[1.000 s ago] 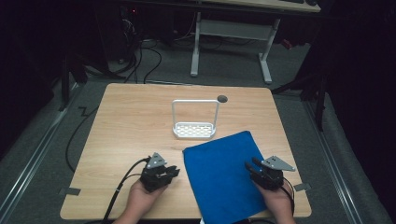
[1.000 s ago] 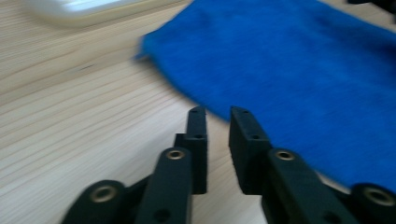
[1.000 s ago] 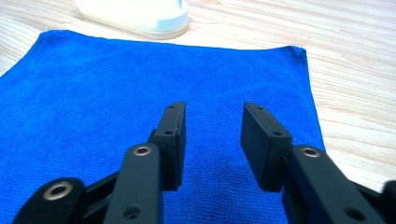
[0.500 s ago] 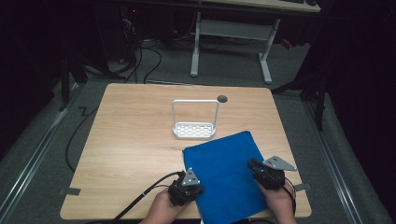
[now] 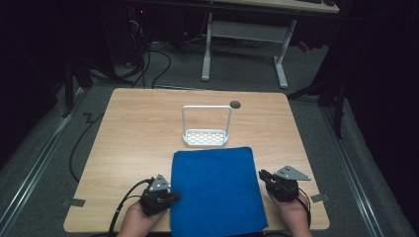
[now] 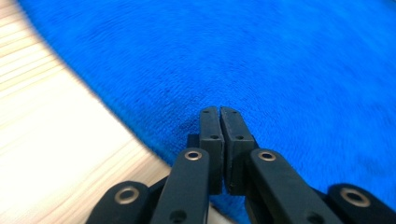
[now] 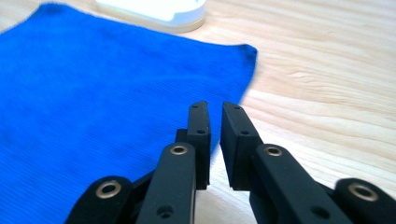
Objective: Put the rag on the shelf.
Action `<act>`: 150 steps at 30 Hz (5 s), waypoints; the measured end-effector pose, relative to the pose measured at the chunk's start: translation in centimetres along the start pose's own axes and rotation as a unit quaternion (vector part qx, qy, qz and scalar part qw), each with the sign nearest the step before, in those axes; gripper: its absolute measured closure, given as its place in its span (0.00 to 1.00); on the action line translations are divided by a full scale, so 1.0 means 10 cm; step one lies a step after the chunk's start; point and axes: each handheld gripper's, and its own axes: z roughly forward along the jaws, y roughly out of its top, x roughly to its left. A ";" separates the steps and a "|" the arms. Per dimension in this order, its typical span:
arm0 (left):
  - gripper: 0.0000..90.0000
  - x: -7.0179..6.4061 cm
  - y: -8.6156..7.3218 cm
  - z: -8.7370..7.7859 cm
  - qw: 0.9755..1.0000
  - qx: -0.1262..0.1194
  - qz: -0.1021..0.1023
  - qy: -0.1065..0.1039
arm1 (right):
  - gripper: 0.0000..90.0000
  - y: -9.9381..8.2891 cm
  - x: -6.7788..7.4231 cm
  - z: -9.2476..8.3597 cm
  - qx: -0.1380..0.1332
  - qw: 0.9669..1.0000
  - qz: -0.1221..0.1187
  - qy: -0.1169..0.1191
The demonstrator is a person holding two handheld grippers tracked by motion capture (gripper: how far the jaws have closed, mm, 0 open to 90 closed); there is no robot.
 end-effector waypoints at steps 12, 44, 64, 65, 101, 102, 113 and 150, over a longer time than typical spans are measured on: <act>0.82 0.13 0.09 0.07 1.000 -0.014 0.002 0.020 | 0.95 0.06 0.33 0.37 0.074 0.996 -0.044 0.033; 0.59 0.59 0.31 0.03 0.992 -0.066 -0.061 0.093 | 0.75 -0.06 0.21 0.10 0.018 0.999 0.003 0.044; 0.84 0.79 0.35 0.22 0.992 -0.057 -0.084 0.072 | 0.64 -0.10 0.17 0.11 0.028 0.999 0.027 0.037; 0.85 0.79 0.35 0.23 0.992 -0.058 -0.085 0.068 | 0.63 -0.05 0.17 0.17 0.033 0.999 0.022 0.034; 0.97 0.80 0.31 0.23 0.992 -0.063 -0.093 0.052 | 0.98 0.41 0.20 0.86 0.040 0.999 -0.009 0.009; 0.97 0.80 0.31 0.23 0.992 -0.064 -0.093 0.052 | 0.98 0.41 0.22 0.84 0.035 0.999 -0.011 0.009; 0.98 0.73 0.32 0.12 0.990 -0.103 -0.071 0.068 | 0.98 0.42 0.31 0.70 -0.009 1.000 -0.008 0.011; 0.98 0.44 0.76 -0.58 0.964 -0.248 -0.037 0.087 | 0.98 0.91 0.40 0.01 -0.168 0.986 -0.009 0.010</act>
